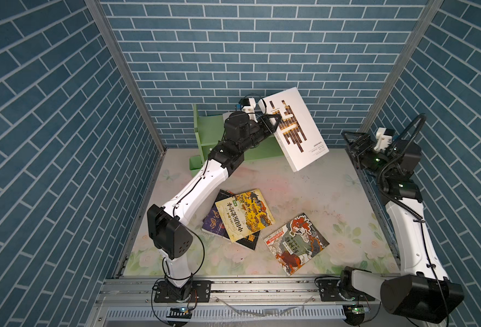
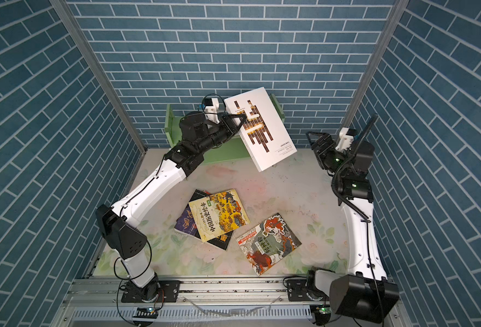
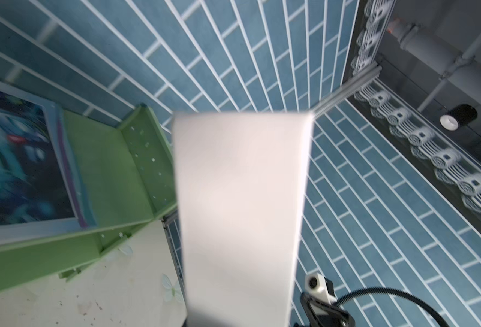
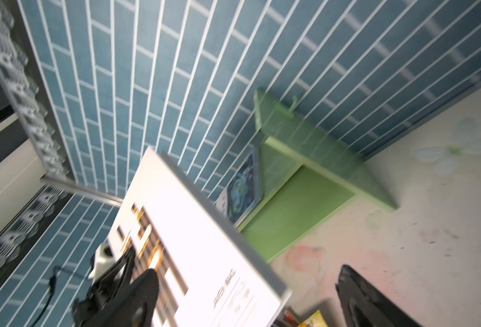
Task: Stacking books/files
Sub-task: Pick up the book from the middle-right of the table.
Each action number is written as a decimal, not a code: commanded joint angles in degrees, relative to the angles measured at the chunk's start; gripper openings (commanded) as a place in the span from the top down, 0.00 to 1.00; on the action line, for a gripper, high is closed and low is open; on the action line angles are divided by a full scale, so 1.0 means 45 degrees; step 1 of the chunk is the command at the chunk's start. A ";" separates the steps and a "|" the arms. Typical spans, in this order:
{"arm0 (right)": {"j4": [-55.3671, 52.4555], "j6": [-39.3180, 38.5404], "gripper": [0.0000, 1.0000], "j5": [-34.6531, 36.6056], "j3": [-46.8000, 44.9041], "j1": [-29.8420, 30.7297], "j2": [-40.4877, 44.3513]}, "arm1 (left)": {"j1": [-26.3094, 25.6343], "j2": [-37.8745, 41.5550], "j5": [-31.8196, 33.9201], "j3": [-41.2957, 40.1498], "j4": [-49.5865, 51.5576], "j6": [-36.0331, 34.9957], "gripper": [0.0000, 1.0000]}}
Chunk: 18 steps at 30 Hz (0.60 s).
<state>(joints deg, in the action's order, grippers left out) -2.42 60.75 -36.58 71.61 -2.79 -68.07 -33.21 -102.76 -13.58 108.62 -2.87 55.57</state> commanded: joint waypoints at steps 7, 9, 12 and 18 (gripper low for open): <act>0.4580 0.1591 0.01 0.1361 -0.0931 0.3395 -0.1124 | 0.1291 -0.0057 0.1563 0.0565 -0.2233 0.0546 0.88; 0.4777 0.1633 0.01 0.1530 -0.0736 0.3834 -0.1629 | 0.1447 -0.0166 0.1611 0.0831 -0.2368 0.0663 0.87; 0.5639 0.1831 0.01 0.1741 -0.0266 0.4398 -0.2543 | 0.1635 -0.0448 0.1467 0.1330 -0.2331 0.1087 0.87; 0.8828 0.2818 0.01 0.1664 0.1319 0.5254 -0.4789 | 0.1907 -0.0793 0.0910 0.1443 -0.2980 0.2578 0.87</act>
<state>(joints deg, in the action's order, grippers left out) 26.33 69.73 -29.93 74.43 19.38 -87.39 -25.12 -105.32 -7.57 113.51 -11.53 62.57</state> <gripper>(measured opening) 0.989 0.252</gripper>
